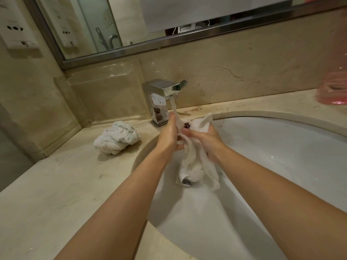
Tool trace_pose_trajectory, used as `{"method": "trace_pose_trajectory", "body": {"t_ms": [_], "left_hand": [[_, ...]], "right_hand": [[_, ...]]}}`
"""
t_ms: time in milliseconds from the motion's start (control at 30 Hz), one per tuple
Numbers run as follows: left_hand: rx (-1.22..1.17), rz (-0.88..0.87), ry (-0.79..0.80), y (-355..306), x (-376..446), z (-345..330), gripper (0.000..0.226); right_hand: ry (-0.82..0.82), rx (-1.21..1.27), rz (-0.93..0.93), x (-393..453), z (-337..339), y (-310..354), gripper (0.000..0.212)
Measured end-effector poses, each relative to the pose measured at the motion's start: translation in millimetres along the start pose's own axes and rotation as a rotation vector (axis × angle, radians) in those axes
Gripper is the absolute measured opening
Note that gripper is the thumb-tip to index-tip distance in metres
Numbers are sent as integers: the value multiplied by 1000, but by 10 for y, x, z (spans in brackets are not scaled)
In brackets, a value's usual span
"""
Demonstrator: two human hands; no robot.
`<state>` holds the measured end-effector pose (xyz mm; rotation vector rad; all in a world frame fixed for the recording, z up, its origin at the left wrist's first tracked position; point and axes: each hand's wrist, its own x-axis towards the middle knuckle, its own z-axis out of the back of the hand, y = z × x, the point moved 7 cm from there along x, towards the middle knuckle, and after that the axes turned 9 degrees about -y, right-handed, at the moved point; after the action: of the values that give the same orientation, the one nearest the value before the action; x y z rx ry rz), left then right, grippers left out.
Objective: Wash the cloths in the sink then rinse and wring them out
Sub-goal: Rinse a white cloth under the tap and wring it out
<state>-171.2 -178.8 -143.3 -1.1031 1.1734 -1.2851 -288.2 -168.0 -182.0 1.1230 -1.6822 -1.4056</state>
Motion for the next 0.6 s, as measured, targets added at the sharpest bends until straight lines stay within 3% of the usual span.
{"method": "trace_pose_trajectory", "body": {"t_ms": [133, 200, 267, 367, 433, 467, 600], "left_hand": [[40, -8, -51, 15, 27, -4, 64], [116, -37, -144, -2, 63, 98, 58], [163, -43, -119, 5, 69, 146, 55], [244, 13, 193, 67, -58, -81, 51], [294, -17, 339, 102, -140, -219, 55], [298, -31, 350, 119, -130, -241, 56], [269, -2, 210, 163, 17, -84, 53]], "right_hand": [[-135, 42, 40, 25, 51, 19, 43], [-211, 151, -7, 38, 75, -8, 55], [-234, 304, -81, 36, 102, -13, 67], [-101, 514, -192, -5, 65, 68, 66], [-16, 509, -209, -29, 25, 135, 49], [51, 494, -214, -44, -19, 160, 42], [149, 354, -193, -127, -125, 232, 54]]}}
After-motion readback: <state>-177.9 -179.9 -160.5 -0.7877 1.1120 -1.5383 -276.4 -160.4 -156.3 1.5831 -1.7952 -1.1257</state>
